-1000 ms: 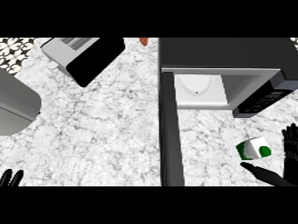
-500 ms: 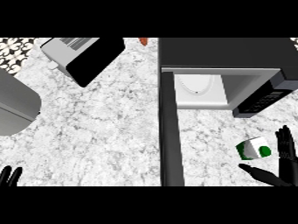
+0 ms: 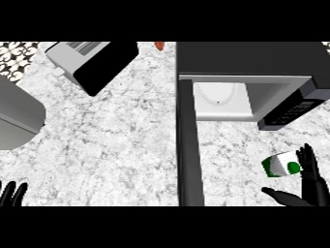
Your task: Pick up the milk, place it into the microwave and close the microwave
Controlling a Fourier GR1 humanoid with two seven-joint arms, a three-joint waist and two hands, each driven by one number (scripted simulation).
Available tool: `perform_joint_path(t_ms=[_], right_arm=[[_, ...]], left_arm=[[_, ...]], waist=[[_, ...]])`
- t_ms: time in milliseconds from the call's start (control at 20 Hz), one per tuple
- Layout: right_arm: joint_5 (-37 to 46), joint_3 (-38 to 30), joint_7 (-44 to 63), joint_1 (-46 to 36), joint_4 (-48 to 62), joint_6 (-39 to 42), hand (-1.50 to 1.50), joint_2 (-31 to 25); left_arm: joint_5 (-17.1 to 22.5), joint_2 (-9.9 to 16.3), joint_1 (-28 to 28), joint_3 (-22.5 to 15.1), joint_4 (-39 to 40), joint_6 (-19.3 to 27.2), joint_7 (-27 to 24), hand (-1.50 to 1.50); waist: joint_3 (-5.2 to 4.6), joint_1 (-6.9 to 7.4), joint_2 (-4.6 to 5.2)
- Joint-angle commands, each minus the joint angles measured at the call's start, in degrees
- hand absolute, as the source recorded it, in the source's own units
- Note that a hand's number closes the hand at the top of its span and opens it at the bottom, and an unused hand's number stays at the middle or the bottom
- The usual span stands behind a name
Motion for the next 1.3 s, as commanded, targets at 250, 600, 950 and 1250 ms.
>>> perform_joint_path(t_ms=[250,600,950,1250], right_arm=[[-0.9,-2.7,-7.5,-6.5,10.5,1.2,-1.50,-2.4],[-4.2,-3.5,-9.5,-5.8,8.6,11.0,1.50,-0.1],[-6.8,-3.4,-7.4,-5.6,5.9,14.5,1.50,1.1],[-5.4,1.8,-4.4,-5.0,1.0,19.4,1.50,2.7]], left_arm=[[2.2,-0.1,-0.5,1.7,-3.2,-0.2,3.4,-1.50],[3.8,1.7,1.1,4.9,0.0,-3.3,-0.9,-1.50],[6.1,2.3,-1.4,7.8,1.0,-2.9,1.1,-1.50],[5.9,1.8,-1.2,6.2,-0.6,-3.3,2.1,-1.50]], waist=[[0.06,0.19,0.11],[0.06,0.12,0.03],[0.00,-0.26,-0.01],[-0.02,-0.41,-0.09]])
